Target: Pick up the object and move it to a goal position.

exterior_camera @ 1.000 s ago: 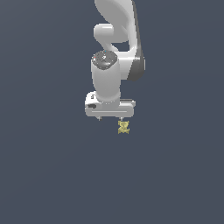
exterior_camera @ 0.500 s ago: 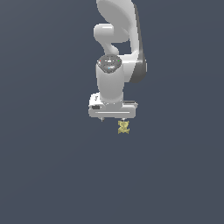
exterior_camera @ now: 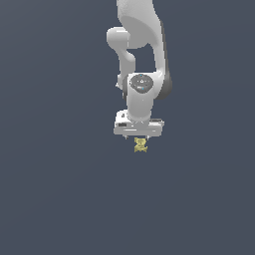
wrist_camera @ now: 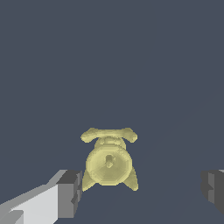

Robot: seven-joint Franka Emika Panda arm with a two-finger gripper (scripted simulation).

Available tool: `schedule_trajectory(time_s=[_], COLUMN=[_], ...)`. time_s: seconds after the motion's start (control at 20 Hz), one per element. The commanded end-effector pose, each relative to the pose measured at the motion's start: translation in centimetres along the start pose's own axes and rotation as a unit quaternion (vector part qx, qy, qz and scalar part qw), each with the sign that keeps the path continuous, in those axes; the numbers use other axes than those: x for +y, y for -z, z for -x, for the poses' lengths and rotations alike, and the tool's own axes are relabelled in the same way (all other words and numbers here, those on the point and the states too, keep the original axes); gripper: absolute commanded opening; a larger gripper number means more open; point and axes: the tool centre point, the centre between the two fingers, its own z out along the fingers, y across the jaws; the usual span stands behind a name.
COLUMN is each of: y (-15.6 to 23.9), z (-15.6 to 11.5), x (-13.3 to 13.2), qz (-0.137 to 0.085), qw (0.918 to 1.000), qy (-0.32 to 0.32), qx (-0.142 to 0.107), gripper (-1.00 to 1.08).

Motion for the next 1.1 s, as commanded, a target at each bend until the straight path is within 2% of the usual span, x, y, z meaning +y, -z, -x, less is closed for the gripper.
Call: schedule_trajectory(time_s=[0.0, 0.6, 1.05], y=[-0.9, -2.4, -6.3], z=[0.7, 1.4, 1.5], x=[-0.7, -1.5, -1.5], qz=[0.002, 0.004, 0.004], qw=[1.0000, 1.0000, 1.0000], qy=[-0.001, -0.001, -0.001], qx=[0.001, 0.002, 0.002], gripper=[1.00, 1.00, 1.00])
